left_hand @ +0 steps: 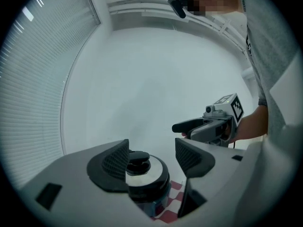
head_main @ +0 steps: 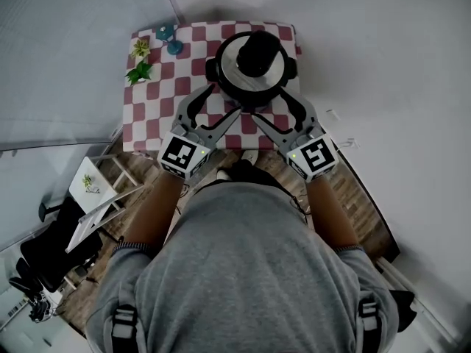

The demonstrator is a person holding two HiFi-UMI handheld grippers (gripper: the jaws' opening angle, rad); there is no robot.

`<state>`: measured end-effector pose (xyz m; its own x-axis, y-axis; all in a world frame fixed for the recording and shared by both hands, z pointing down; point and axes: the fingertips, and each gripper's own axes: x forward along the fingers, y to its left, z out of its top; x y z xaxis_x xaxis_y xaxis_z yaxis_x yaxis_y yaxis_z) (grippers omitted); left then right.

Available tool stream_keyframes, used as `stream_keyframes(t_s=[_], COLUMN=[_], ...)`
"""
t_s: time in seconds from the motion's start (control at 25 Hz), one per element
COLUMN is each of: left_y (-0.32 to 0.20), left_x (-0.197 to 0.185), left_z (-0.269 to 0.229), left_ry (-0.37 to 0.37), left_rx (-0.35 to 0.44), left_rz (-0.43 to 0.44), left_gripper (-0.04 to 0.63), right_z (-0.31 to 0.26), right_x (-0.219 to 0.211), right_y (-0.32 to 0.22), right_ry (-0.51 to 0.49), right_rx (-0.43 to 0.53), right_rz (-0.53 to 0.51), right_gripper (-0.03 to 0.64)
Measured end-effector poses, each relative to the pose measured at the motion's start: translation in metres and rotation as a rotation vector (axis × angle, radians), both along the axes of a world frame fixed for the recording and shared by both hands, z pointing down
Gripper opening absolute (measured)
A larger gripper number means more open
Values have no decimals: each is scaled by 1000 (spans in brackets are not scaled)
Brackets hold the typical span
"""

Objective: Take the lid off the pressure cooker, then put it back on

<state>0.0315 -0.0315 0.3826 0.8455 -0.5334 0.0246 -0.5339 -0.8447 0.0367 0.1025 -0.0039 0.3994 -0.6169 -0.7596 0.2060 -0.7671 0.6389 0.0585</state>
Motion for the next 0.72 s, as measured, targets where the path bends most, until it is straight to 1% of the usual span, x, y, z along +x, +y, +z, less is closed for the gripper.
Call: stream_keyframes(t_s=[0.24,0.44,0.72], left_y=[-46,-77,-115], left_x=[29,41,56], left_z=[2,9,30], left_ry=[-52,-106,-220], left_rx=[-3,-1,-13], left_rz=[20,47,194], left_gripper=[321,321,327], right_z=[4,15,37], right_x=[25,27,21], right_y=[-44,-73,-107], right_ry=[10,49,133], right_rx=[-24,-81,-186], right_rz=[-15,-25,-15], right_gripper=[347,356,362])
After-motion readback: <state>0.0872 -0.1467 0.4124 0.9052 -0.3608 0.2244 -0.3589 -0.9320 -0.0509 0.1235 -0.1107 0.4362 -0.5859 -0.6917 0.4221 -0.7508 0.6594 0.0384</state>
